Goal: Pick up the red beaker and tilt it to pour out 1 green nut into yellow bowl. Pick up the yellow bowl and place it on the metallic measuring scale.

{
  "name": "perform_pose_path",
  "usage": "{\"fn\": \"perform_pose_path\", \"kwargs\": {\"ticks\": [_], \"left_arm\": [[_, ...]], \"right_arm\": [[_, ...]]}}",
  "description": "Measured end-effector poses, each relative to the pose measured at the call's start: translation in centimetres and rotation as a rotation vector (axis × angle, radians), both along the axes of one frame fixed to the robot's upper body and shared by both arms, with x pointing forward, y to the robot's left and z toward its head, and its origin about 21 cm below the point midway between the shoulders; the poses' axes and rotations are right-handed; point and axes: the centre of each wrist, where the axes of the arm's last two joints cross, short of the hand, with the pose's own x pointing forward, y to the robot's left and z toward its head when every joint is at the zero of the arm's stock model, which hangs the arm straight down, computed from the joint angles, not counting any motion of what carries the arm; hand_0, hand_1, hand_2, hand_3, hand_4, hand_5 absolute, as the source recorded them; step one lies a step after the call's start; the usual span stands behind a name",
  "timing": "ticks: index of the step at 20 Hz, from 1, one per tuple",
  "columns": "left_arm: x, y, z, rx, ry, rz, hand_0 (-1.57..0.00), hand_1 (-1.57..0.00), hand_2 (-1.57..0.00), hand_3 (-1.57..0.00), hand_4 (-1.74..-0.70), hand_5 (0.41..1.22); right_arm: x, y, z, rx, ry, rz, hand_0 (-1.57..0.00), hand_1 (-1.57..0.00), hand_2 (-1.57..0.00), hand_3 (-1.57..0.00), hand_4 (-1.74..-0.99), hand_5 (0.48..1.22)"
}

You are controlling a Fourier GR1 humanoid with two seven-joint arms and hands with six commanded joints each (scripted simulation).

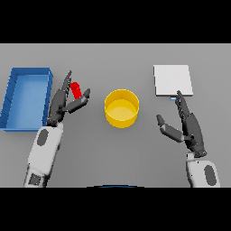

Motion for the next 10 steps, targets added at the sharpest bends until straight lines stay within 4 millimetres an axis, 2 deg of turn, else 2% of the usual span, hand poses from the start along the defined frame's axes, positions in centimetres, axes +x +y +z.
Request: {"fn": "perform_pose_path", "kwargs": {"ticks": [3, 5, 7, 8, 10], "left_arm": [[0.8, -0.3, -0.9, 0.019, 0.008, 0.003, 0.0, 0.0, 0.0, 0.0, -1.26, 0.668], [1.2, -0.2, -0.9, 0.008, -0.014, -0.008, 0.0, 0.0, 0.0, 0.0, -1.29, 0.686], [1.8, -1.1, -0.8, -0.012, -0.034, -0.014, 0.0, 0.0, 0.0, 0.0, -1.33, 0.709], [2.0, -1.2, -0.8, -0.024, -0.027, -0.004, 0.0, -0.01, -0.05, -0.03, -1.35, 0.726], [2.4, -1.5, -1.3, -0.039, -0.019, 0.02, -0.34, -0.31, -0.32, -0.24, -1.39, 0.765]], "right_arm": [[0.5, 0.0, 0.2, 0.003, 0.009, -0.013, 0.0, 0.0, 0.0, 0.0, -1.3, 0.642], [0.8, -0.1, 0.4, 0.004, 0.007, -0.015, 0.0, 0.0, 0.0, 0.0, -1.3, 0.646], [0.9, -0.2, 0.5, 0.002, -0.002, -0.014, 0.0, 0.0, 0.0, 0.0, -1.303, 0.646], [0.6, -0.1, 0.3, 0.013, 0.006, -0.014, 0.0, 0.0, 0.0, 0.0, -1.301, 0.647], [0.6, 0.0, 0.1, 0.009, 0.015, -0.014, 0.0, 0.0, 0.0, 0.0, -1.294, 0.645]]}}
